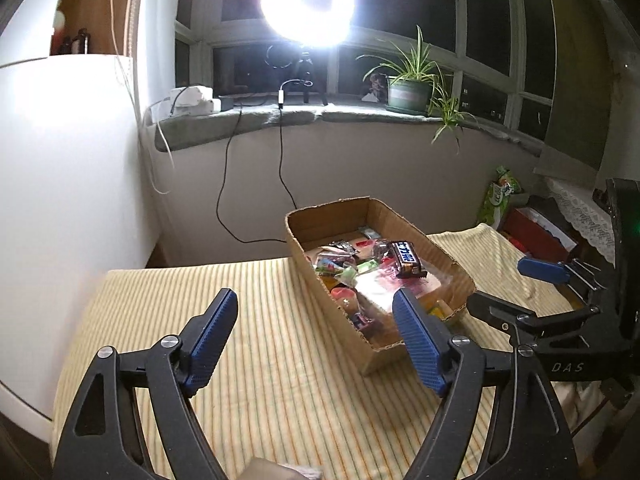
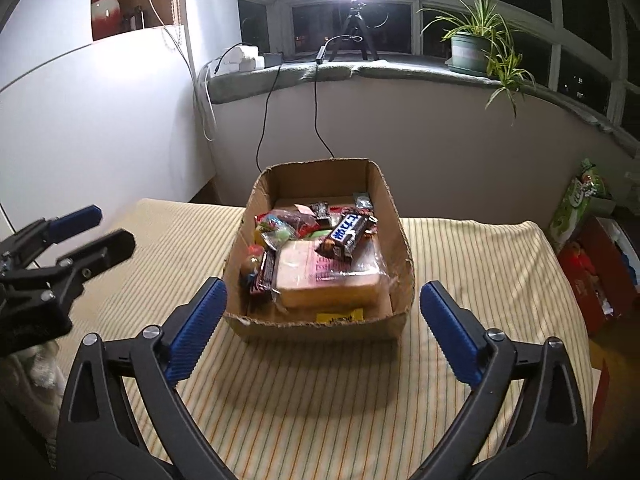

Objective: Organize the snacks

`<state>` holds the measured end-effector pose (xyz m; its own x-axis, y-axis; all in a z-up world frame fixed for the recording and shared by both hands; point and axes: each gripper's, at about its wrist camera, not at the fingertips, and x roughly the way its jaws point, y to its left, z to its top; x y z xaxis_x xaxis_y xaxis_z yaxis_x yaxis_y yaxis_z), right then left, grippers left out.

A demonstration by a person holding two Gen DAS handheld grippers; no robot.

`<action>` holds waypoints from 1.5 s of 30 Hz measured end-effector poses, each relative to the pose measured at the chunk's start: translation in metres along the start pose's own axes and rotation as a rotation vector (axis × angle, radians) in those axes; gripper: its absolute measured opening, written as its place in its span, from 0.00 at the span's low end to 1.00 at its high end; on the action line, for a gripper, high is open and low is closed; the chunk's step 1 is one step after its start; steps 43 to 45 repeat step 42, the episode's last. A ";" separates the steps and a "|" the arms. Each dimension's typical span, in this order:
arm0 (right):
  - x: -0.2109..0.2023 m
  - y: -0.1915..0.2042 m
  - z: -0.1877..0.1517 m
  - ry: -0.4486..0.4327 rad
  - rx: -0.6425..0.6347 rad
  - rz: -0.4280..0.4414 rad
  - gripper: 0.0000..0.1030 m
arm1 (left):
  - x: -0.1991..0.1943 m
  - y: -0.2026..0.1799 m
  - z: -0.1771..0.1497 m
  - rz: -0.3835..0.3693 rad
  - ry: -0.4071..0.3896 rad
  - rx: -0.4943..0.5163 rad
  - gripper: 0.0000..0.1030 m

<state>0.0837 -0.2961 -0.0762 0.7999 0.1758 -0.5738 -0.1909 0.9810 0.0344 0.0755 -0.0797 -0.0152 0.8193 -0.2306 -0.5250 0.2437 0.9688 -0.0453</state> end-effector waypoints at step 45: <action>0.000 0.002 -0.007 0.017 -0.018 -0.007 0.97 | -0.004 0.005 -0.004 0.017 -0.002 -0.019 0.78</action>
